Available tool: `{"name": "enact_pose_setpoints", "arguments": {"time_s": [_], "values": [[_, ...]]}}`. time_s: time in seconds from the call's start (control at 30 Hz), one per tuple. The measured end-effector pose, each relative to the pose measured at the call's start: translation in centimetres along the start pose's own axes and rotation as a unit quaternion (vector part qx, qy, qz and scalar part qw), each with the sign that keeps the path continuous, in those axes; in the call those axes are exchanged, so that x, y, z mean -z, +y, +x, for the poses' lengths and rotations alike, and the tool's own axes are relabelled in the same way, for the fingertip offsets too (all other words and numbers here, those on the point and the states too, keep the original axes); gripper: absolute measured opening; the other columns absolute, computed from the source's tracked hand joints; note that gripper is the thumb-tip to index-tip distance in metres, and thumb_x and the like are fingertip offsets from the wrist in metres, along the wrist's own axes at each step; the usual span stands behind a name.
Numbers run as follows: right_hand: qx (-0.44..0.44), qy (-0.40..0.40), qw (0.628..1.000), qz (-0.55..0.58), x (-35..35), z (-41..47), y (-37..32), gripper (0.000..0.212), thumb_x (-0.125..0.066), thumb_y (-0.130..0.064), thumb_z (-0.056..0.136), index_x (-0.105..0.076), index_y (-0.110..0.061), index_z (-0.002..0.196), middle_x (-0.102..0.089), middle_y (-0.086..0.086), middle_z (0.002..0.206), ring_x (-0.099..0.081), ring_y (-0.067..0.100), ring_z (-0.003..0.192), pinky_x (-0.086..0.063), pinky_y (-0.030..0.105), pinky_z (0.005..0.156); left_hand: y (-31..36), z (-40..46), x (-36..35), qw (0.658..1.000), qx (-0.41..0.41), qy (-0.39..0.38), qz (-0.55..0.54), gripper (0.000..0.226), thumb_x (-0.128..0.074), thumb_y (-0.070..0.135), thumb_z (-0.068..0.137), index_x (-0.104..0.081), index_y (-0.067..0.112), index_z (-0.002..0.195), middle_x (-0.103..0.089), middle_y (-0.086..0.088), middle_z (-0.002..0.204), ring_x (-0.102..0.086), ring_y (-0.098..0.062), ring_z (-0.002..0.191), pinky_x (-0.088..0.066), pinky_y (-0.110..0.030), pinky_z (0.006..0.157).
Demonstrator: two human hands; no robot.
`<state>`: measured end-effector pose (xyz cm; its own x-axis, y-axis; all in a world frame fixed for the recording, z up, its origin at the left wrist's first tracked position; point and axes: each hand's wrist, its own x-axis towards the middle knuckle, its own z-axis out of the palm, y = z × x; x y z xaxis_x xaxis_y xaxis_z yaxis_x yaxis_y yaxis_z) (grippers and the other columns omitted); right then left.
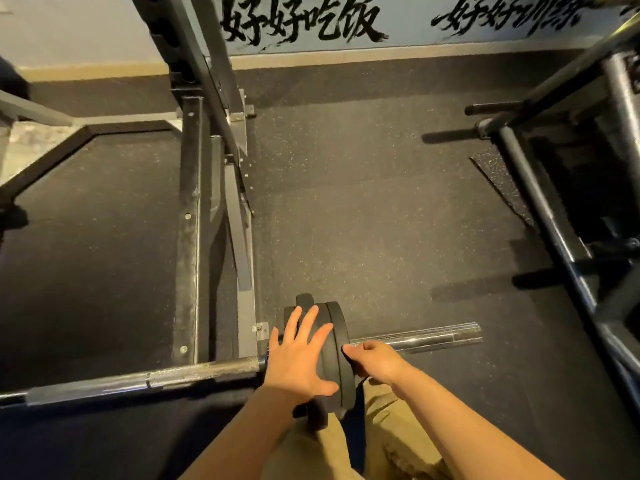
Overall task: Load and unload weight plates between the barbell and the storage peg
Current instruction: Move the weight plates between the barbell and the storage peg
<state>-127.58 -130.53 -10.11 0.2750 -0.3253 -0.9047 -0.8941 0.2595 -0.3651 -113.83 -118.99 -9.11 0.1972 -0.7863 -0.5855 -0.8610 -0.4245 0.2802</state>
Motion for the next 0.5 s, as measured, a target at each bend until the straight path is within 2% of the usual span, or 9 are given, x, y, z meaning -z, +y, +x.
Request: {"name": "enact_pose_setpoints", "arguments": {"time_s": [0.07, 0.17, 0.2, 0.23, 0.27, 0.3, 0.37, 0.43, 0.5], "values": [[0.001, -0.015, 0.999, -0.028, 0.4, 0.6, -0.5, 0.049, -0.053, -0.054, 0.092, -0.059, -0.012, 0.116, -0.063, 0.005, 0.11, -0.06, 0.02, 0.101, -0.049, 0.031, 0.083, 0.2, 0.0, 0.1, 1.0, 0.015, -0.014, 0.004, 0.1, -0.064, 0.063, 0.076, -0.005, 0.036, 0.152, 0.025, 0.007, 0.158, 0.026, -0.024, 0.145, 0.002, -0.057, 0.118], [0.011, -0.055, 0.995, -0.083, 1.3, 1.1, -1.1, 0.047, -0.051, -0.054, 0.093, -0.056, -0.012, 0.114, -0.063, 0.003, 0.101, -0.059, 0.016, 0.09, -0.048, 0.027, 0.073, 1.2, -0.5, -0.3, 0.998, 0.062, -0.006, -0.024, 0.099, -0.066, 0.061, 0.078, -0.005, 0.037, 0.152, 0.026, 0.008, 0.158, 0.02, -0.025, 0.146, -0.002, -0.054, 0.119], [0.01, -0.071, 0.992, -0.106, 1.6, 1.4, -1.2, 0.047, -0.05, -0.056, 0.092, -0.056, -0.013, 0.111, -0.063, 0.004, 0.099, -0.058, 0.017, 0.086, -0.047, 0.025, 0.069, 1.7, -0.7, -0.8, 0.997, 0.065, 0.026, -0.035, 0.099, -0.069, 0.06, 0.075, -0.012, 0.035, 0.152, 0.02, 0.006, 0.16, 0.009, -0.028, 0.148, -0.011, -0.055, 0.119], [0.01, -0.086, 0.988, -0.129, 1.9, 1.6, -1.3, 0.046, -0.049, -0.058, 0.092, -0.056, -0.014, 0.105, -0.062, 0.004, 0.095, -0.057, 0.017, 0.082, -0.046, 0.025, 0.065, 2.4, -1.1, -1.1, 0.994, 0.067, 0.071, -0.043, 0.1, -0.076, 0.059, 0.067, -0.026, 0.032, 0.15, 0.007, 0.001, 0.162, -0.009, -0.032, 0.148, -0.027, -0.057, 0.113], [0.012, -0.097, 0.984, -0.151, 2.2, 1.8, -1.3, 0.046, -0.049, -0.059, 0.091, -0.056, -0.015, 0.099, -0.062, 0.004, 0.088, -0.057, 0.018, 0.078, -0.044, 0.026, 0.062, 3.0, -1.3, -1.5, 0.99, 0.077, 0.101, -0.06, 0.1, -0.082, 0.057, 0.058, -0.041, 0.027, 0.144, -0.009, -0.004, 0.161, -0.028, -0.035, 0.142, -0.042, -0.057, 0.102], [0.012, -0.104, 0.98, -0.169, 2.3, 2.1, -1.3, 0.046, -0.049, -0.06, 0.091, -0.057, -0.015, 0.095, -0.06, 0.004, 0.081, -0.056, 0.018, 0.073, -0.043, 0.026, 0.06, 3.4, -1.4, -2.1, 0.983, 0.085, 0.142, -0.081, 0.096, -0.086, 0.053, 0.052, -0.051, 0.023, 0.137, -0.023, -0.008, 0.157, -0.04, -0.036, 0.136, -0.05, -0.056, 0.094], [0.014, -0.121, 0.976, -0.178, 2.5, 2.4, -1.3, 0.046, -0.051, -0.058, 0.091, -0.055, -0.014, 0.103, -0.058, 0.002, 0.08, -0.055, 0.015, 0.067, -0.042, 0.025, 0.055, 4.6, -1.8, -3.0, 0.964, 0.129, 0.204, -0.114, 0.085, -0.087, 0.043, 0.059, -0.055, 0.021, 0.134, -0.036, -0.01, 0.153, -0.043, -0.034, 0.134, -0.047, -0.054, 0.098], [0.037, -0.136, 0.975, -0.17, 3.0, 2.8, -1.8, 0.054, -0.056, -0.053, 0.091, -0.046, -0.013, 0.125, -0.061, 0.005, 0.102, -0.057, 0.015, 0.079, -0.044, 0.024, 0.059, 6.5, -2.5, -3.9, 0.919, 0.199, 0.304, -0.151, 0.07, -0.086, 0.032, 0.065, -0.057, 0.02, 0.128, -0.05, -0.01, 0.14, -0.05, -0.031, 0.126, -0.047, -0.048, 0.098], [0.084, -0.108, 0.972, -0.193, 3.6, 3.8, -2.7, 0.068, -0.057, -0.052, 0.091, -0.033, -0.014, 0.142, -0.052, 0.01, 0.132, -0.055, 0.022, 0.108, -0.047, 0.029, 0.084, 8.6, -3.7, -4.4, 0.828, 0.293, 0.41, -0.246, 0.04, -0.078, 0.023, 0.077, -0.058, 0.021, 0.111, -0.057, -0.003, 0.118, -0.056, -0.02, 0.108, -0.051, -0.038, 0.09]]}}
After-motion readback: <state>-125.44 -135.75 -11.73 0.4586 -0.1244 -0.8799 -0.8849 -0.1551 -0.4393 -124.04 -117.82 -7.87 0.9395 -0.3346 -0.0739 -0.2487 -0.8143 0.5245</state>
